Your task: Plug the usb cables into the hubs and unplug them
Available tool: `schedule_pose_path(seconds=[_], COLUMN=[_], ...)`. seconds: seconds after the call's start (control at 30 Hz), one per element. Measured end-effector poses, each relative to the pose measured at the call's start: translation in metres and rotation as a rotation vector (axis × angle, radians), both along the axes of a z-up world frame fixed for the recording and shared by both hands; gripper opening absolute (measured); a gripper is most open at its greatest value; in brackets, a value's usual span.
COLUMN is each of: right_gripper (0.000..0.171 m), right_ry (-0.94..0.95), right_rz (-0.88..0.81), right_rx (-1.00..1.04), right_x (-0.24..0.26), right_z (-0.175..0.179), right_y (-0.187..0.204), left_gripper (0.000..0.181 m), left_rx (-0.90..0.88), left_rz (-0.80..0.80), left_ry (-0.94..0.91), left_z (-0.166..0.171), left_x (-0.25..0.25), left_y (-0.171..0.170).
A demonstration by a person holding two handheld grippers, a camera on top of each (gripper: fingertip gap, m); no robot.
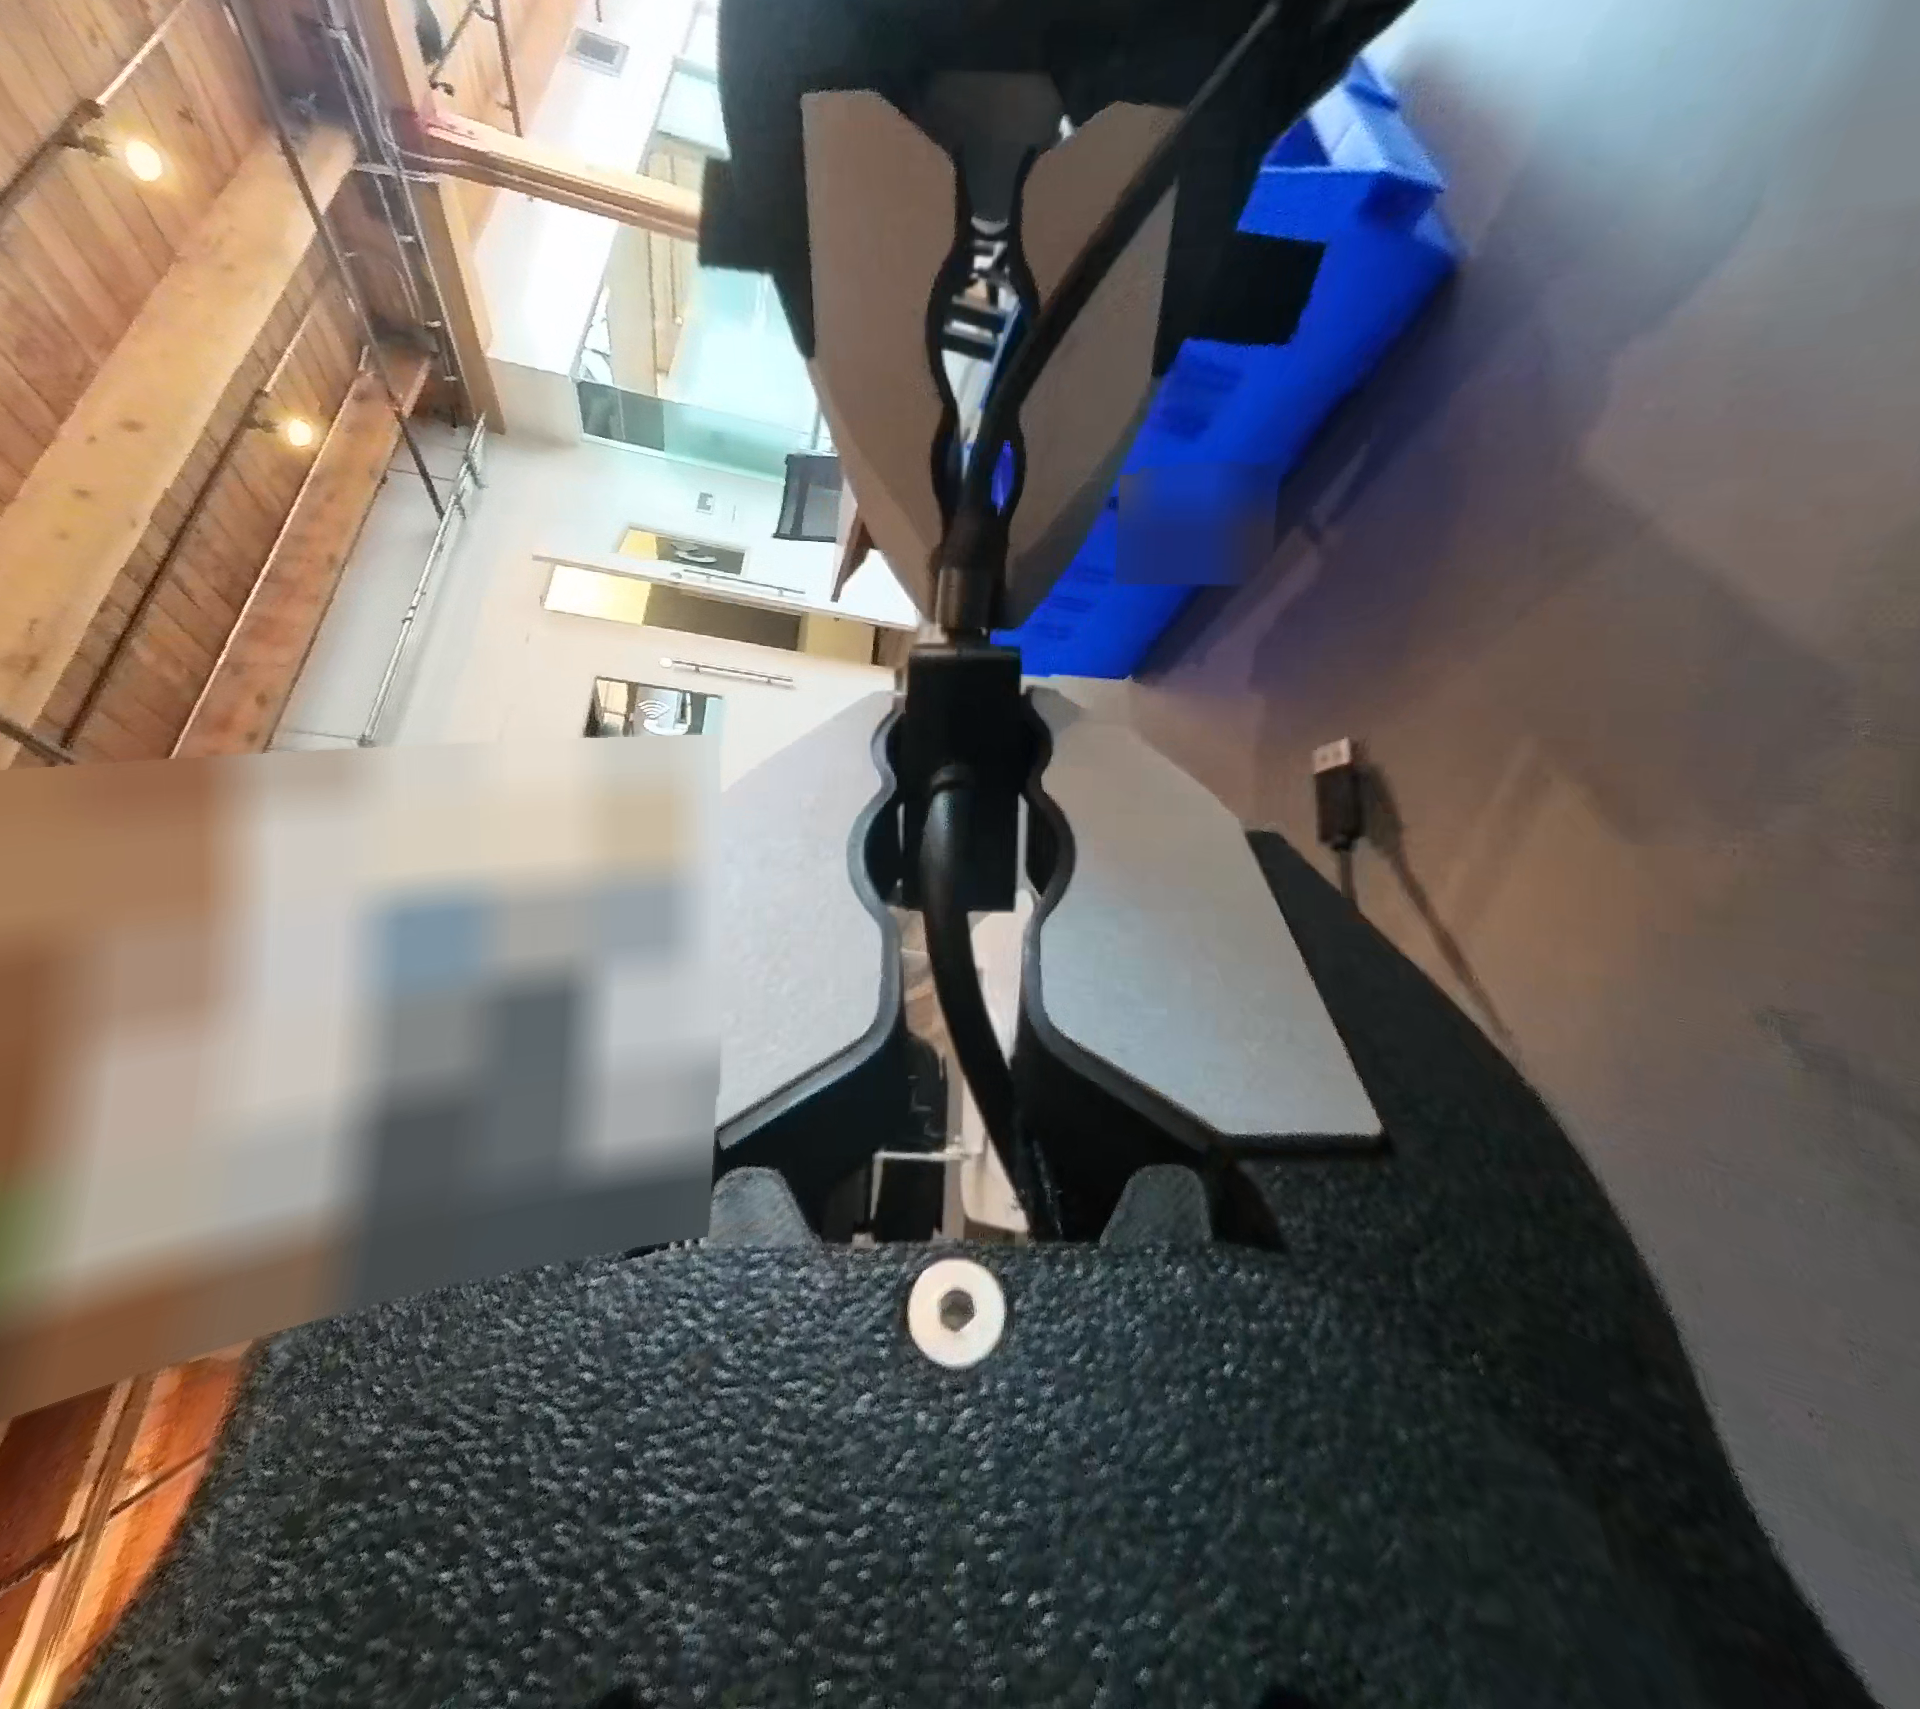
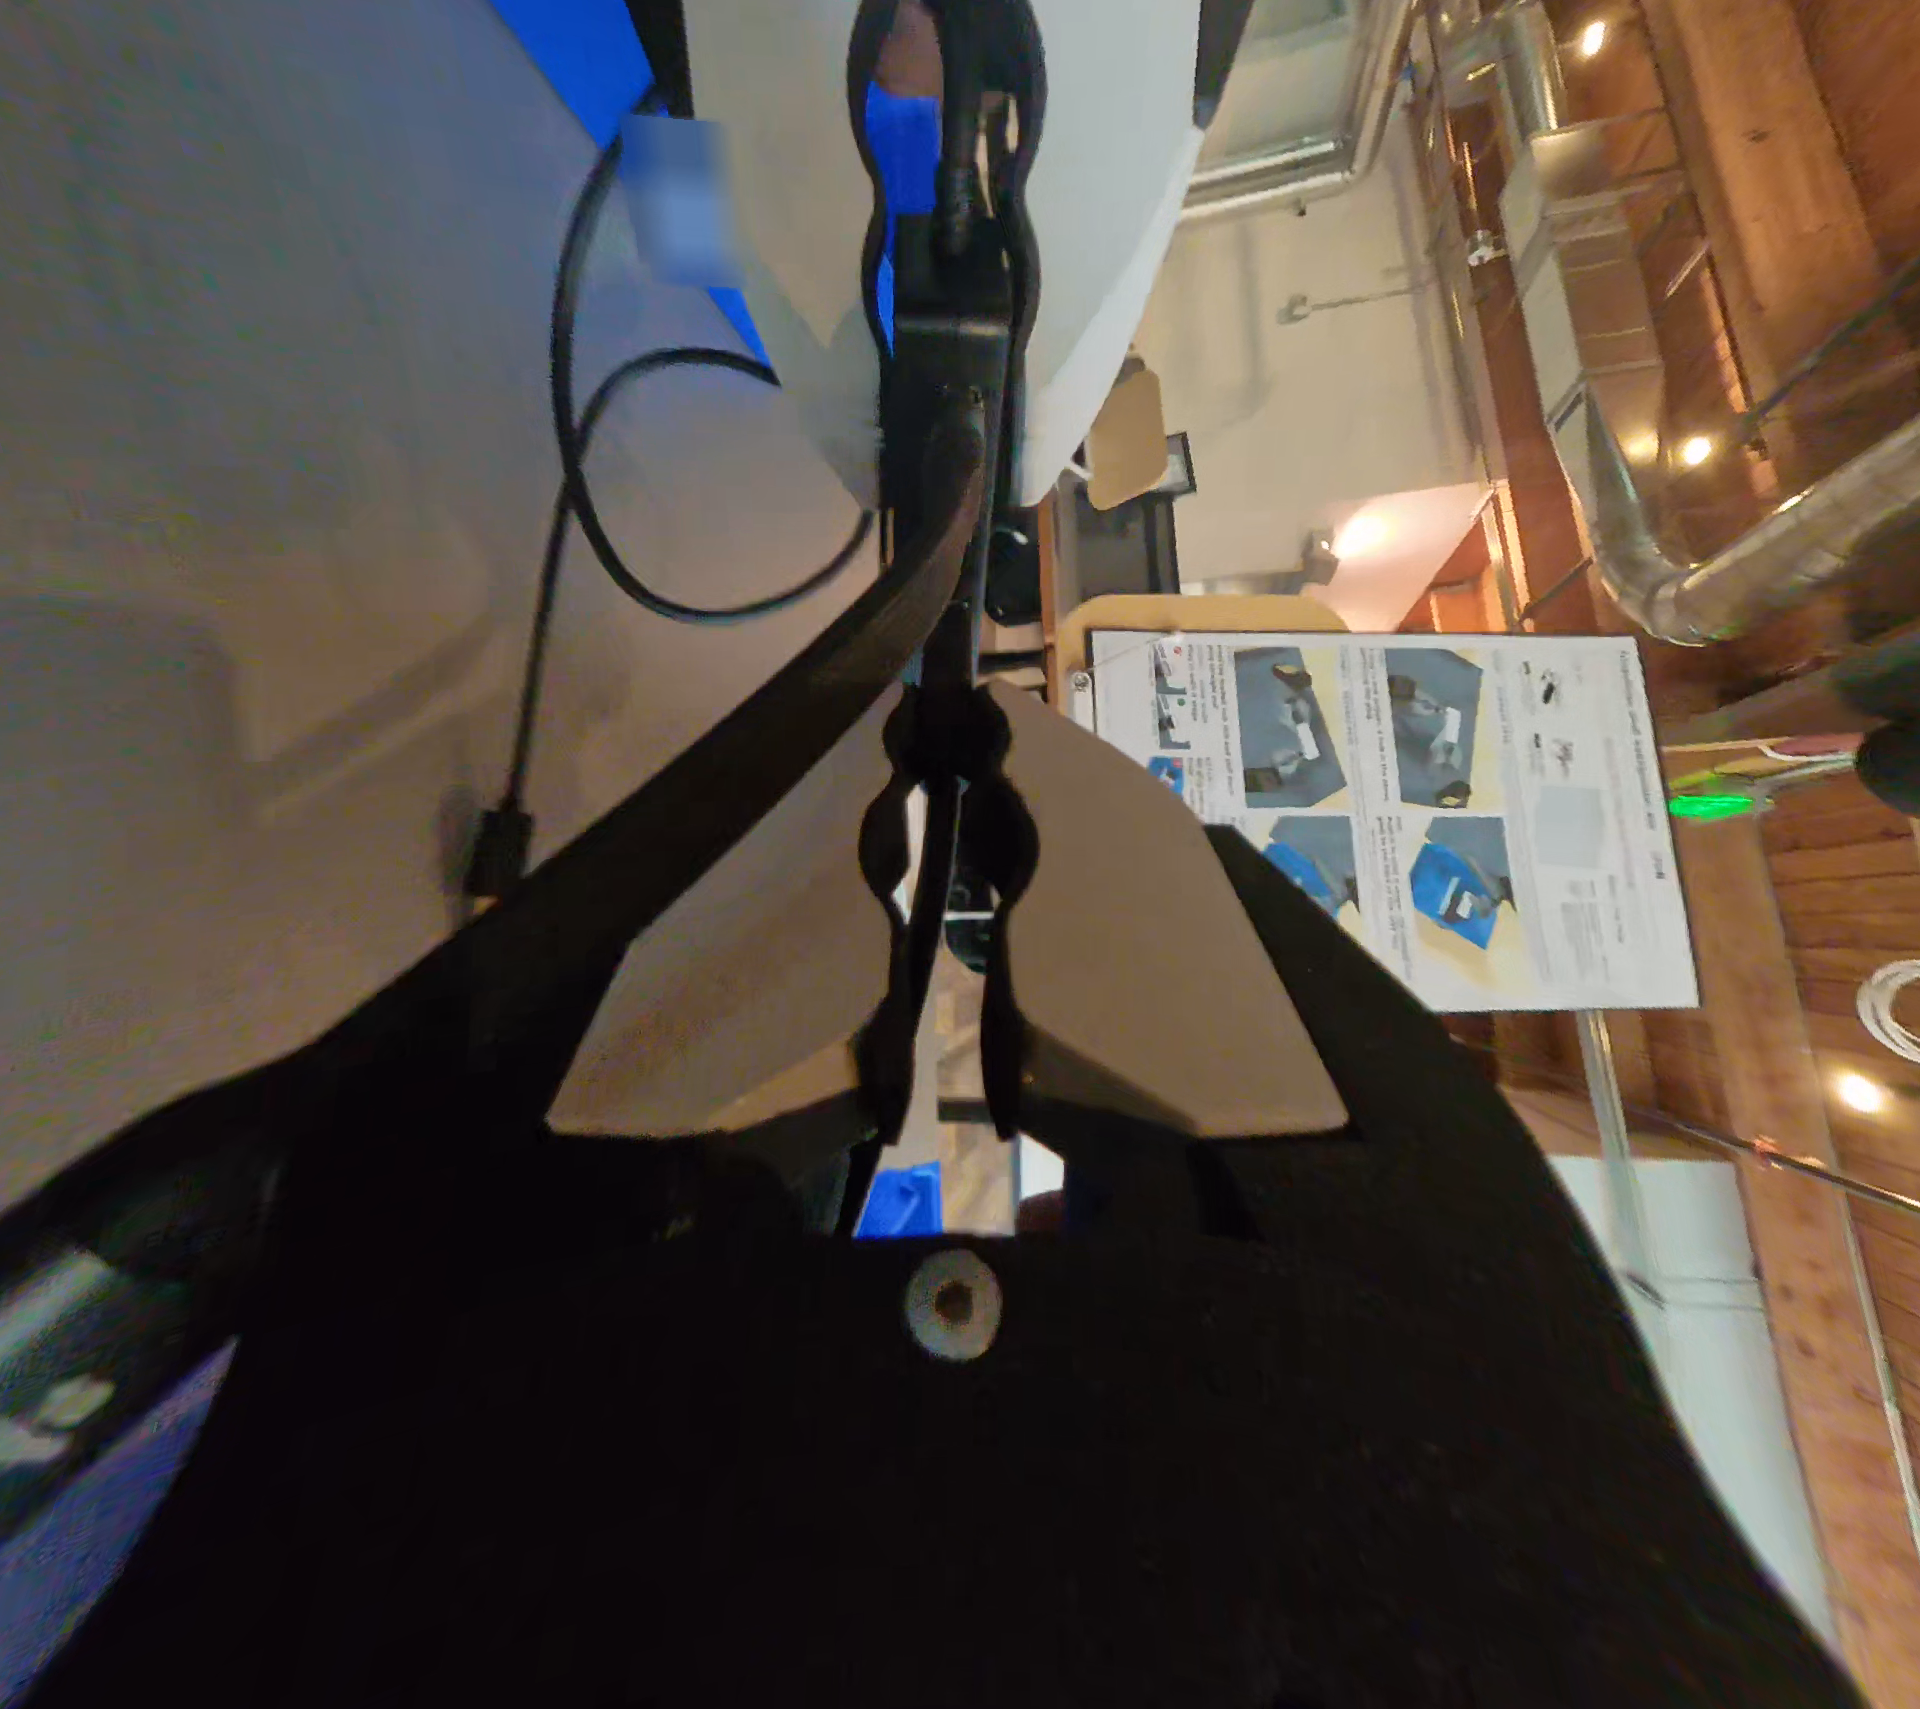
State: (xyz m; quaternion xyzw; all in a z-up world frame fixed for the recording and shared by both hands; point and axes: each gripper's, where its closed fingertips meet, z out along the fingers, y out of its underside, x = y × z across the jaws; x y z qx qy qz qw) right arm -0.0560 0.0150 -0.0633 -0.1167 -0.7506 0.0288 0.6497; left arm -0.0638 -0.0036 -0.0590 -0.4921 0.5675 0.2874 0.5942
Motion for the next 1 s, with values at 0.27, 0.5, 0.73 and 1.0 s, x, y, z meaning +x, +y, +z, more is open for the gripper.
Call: schedule_pose_path(seconds=[0.27,0.5,0.73,1.0], right_gripper=[0.007,0.008,0.007,0.007], right_ry=[0.021,0.001,-0.031,-0.06], right_rz=[-0.03,-0.003,0.018,0.062], right_rx=[0.013,0.009,-0.042,-0.116], right_x=[0.0,0.002,0.006,0.011], right_z=[0.007,0.008,0.011,0.012], right_y=[-0.003,-0.014,-0.027,-0.033], left_gripper=[0.042,0.019,0.016,0.015], left_rx=[0.05,-0.022,-0.037,-0.078], left_rz=[0.166,0.143,0.015,-0.022], left_ry=[0.047,0.033,-0.059,-0.092], left_z=[0.004,-0.006,-0.006,-0.007], left_x=[-0.022,-0.022,-0.015,-0.005], left_y=[0.013,0.012,0.005,0.001])
